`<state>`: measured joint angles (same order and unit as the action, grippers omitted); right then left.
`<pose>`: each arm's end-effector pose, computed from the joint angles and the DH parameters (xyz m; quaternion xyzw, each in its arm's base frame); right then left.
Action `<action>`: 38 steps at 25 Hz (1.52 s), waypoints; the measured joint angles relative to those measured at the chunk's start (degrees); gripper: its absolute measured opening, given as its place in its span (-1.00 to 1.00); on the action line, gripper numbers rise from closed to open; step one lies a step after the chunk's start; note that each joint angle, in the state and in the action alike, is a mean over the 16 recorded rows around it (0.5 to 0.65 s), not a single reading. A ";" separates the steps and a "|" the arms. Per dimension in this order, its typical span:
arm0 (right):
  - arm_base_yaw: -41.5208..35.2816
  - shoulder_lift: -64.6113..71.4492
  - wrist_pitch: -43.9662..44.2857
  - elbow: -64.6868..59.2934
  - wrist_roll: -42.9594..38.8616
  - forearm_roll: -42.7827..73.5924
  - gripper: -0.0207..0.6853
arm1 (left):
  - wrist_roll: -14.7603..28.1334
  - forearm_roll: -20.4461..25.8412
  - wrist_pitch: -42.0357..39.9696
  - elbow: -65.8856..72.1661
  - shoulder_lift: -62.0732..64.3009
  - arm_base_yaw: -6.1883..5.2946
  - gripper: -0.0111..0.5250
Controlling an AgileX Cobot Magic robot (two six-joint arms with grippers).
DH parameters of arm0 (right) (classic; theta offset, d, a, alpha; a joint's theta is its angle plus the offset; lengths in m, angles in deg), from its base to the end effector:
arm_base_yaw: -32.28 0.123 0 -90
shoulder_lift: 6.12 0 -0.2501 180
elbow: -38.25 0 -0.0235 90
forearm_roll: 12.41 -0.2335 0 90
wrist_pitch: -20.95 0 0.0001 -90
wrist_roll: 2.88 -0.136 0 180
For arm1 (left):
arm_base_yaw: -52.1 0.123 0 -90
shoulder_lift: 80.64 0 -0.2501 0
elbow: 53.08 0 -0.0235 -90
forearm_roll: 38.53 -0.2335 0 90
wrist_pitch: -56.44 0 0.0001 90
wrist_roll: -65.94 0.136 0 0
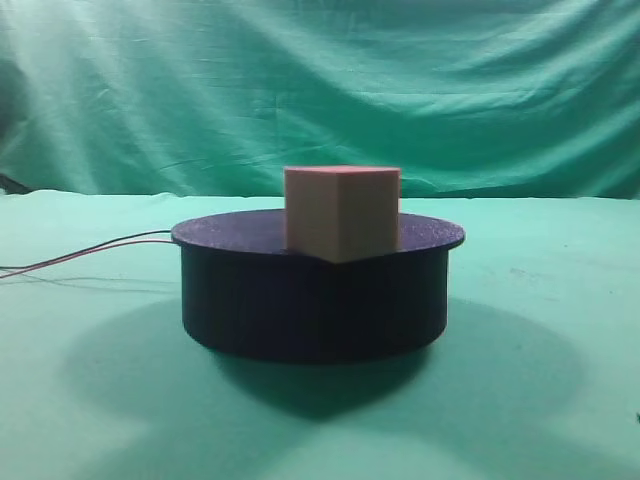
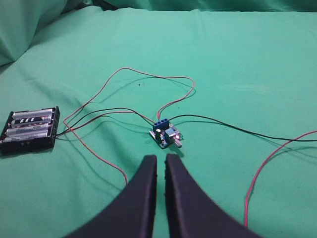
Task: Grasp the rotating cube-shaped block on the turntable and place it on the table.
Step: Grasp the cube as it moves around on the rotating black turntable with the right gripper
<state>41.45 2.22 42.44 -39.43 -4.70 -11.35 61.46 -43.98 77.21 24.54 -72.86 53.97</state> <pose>0.1122 0.0172 0.1579 -0.0566 0.8045 0.0488 0.5892 0.1134 0.0083 0.1613 -0.0189 0.7988 0.0265 0.6007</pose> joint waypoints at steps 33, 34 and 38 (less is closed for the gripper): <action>0.14 16.39 -5.88 15.43 -1.11 -7.70 -0.94 | 0.00 0.00 0.00 0.00 0.00 0.00 -0.96; 0.29 18.63 -3.79 17.03 -0.03 -8.37 -0.94 | 0.00 0.00 0.00 0.00 0.00 0.00 -0.96; 1.91 28.12 3.59 22.66 6.15 -11.88 -0.94 | 0.00 0.00 0.00 0.00 0.00 0.00 -0.96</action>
<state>43.36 30.34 46.03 -16.77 1.45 -23.23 61.46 -43.98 77.21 24.54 -72.86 53.97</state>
